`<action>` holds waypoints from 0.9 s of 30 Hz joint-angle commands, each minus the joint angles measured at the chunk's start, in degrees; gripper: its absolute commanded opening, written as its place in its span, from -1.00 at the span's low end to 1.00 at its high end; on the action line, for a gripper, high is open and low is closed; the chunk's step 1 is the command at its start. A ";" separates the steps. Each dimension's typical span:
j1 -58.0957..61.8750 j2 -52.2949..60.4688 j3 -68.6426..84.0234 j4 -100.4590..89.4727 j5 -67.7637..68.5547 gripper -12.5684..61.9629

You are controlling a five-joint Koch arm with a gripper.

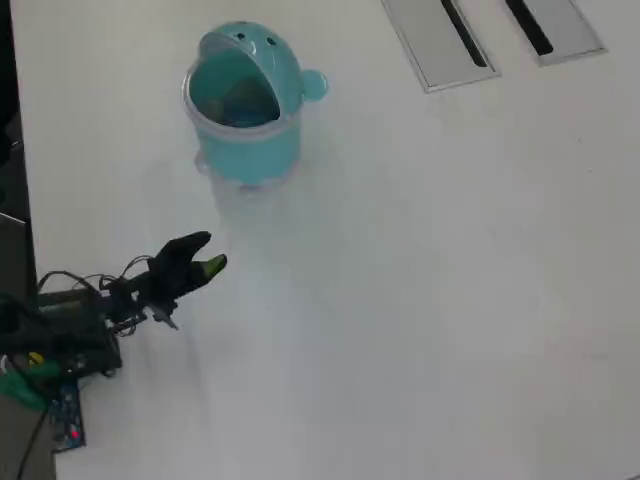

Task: Grasp RGB lego blocks and put them in the bin one by one.

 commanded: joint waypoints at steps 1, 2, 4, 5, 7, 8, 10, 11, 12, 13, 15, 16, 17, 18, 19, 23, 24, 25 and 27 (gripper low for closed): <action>1.05 1.05 -0.18 -11.69 2.72 0.13; 1.76 1.05 1.05 -12.74 2.72 0.13; 2.46 0.88 2.90 -13.89 2.72 0.14; 2.81 0.88 3.34 -13.89 2.81 0.14; 3.69 1.05 4.04 -13.89 4.13 0.14; 3.78 1.23 4.66 -14.41 4.39 0.14; 3.87 1.32 6.15 -16.52 4.39 0.14; 3.96 1.32 6.94 -17.31 4.39 0.14; 4.04 1.32 7.82 -17.84 4.31 0.14; 4.13 1.32 9.05 -18.63 4.13 0.14; 4.31 1.41 11.16 -19.95 4.04 0.15; 4.48 1.41 12.39 -21.01 4.04 0.15; 4.66 1.41 13.71 -22.15 4.04 0.15; 4.75 1.41 14.85 -22.94 4.13 0.15; 4.83 1.41 16.00 -23.73 4.04 0.15; 5.89 1.58 19.86 -26.89 3.96 0.15; 6.33 1.76 20.65 -27.07 3.96 0.15; 6.86 1.76 21.45 -27.25 3.87 0.15; 7.47 1.76 22.50 -27.25 4.04 0.18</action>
